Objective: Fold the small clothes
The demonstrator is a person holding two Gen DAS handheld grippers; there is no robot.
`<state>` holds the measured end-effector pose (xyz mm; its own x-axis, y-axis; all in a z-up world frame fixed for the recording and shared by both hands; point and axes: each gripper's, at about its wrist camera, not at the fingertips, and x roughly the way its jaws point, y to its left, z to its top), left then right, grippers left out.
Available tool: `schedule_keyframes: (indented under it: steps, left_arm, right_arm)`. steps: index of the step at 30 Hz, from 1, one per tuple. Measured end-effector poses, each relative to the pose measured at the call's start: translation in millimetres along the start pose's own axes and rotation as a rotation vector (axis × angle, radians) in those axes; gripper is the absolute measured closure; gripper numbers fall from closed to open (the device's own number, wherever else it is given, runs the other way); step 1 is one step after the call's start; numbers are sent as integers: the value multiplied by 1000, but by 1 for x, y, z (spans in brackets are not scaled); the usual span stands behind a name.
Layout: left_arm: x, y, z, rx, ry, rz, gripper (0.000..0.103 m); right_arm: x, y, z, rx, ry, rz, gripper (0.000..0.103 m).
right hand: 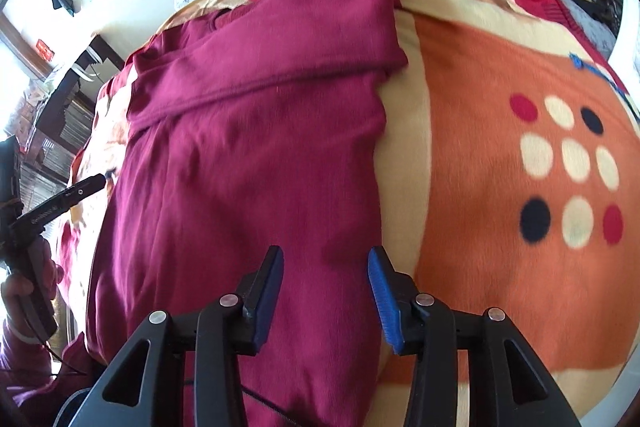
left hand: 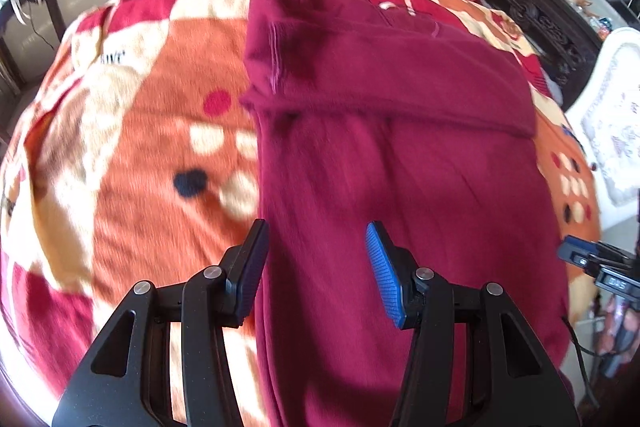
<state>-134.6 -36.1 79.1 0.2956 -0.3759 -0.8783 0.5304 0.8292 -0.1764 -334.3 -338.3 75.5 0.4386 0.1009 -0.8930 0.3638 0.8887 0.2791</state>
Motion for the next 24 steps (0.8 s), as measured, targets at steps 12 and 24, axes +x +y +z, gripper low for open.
schedule_keyframes:
  steps: [12,24]
  left_arm:
    - [-25,19,-68,-33,159,-117,53]
    - [-17,31,-113,-111,288,-192,53]
  right_arm:
    - [-15,-7,-69,15,76,84,59]
    - [-21,-15,-107,92,109,236,57]
